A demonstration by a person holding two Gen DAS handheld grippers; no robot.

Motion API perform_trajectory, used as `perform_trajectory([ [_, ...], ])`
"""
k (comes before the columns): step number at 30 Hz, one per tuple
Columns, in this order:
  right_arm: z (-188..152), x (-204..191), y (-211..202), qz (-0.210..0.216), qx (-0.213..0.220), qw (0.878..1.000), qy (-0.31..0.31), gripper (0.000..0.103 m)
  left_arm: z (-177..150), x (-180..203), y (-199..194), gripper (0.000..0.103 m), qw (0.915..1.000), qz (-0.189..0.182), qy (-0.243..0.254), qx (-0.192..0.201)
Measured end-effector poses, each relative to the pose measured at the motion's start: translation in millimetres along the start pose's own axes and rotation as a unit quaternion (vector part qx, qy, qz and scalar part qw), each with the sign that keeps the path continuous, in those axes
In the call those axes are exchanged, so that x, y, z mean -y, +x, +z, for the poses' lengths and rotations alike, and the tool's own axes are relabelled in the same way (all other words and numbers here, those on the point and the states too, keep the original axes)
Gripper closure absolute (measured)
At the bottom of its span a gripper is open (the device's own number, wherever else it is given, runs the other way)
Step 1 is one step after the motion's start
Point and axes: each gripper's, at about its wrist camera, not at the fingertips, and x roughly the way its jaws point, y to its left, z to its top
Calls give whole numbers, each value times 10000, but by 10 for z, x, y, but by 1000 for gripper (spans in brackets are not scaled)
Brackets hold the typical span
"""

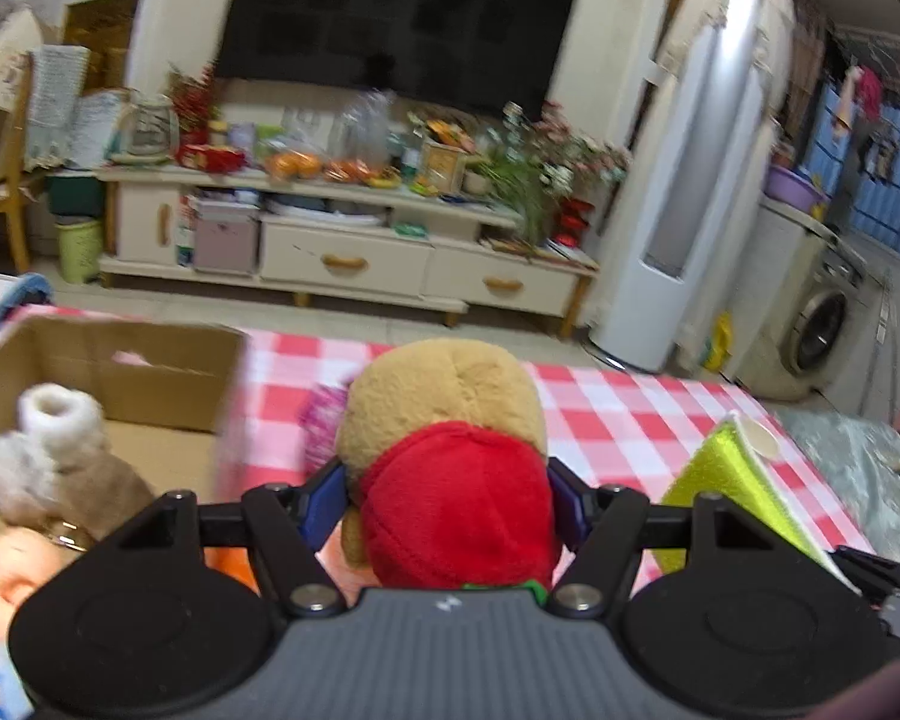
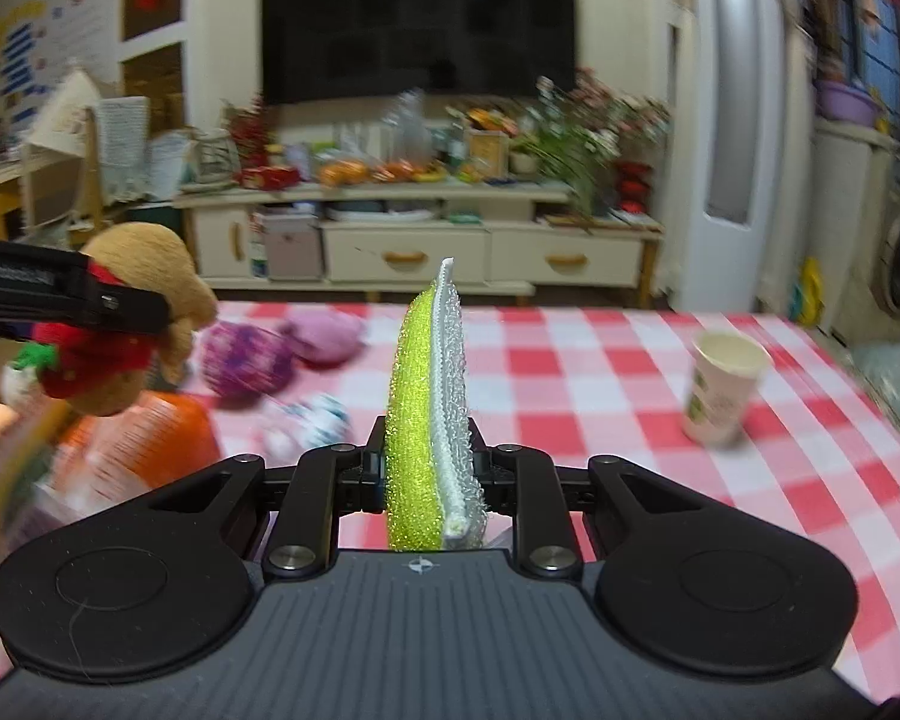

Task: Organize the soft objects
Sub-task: 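Carry bear and green sponge into the box and open both grippers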

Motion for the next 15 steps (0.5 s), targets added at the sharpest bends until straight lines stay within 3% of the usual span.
perform_trajectory([
  [8, 475, -573, 159, 790, 213, 9958, -414, 78, 138, -482, -163, 35, 9958, 733, -303, 448],
  [15, 903, -1156, 411, 1446, 389, 9859, -741, 78, 233, -901, -201, 35, 9871, 1358, -632, 573],
])
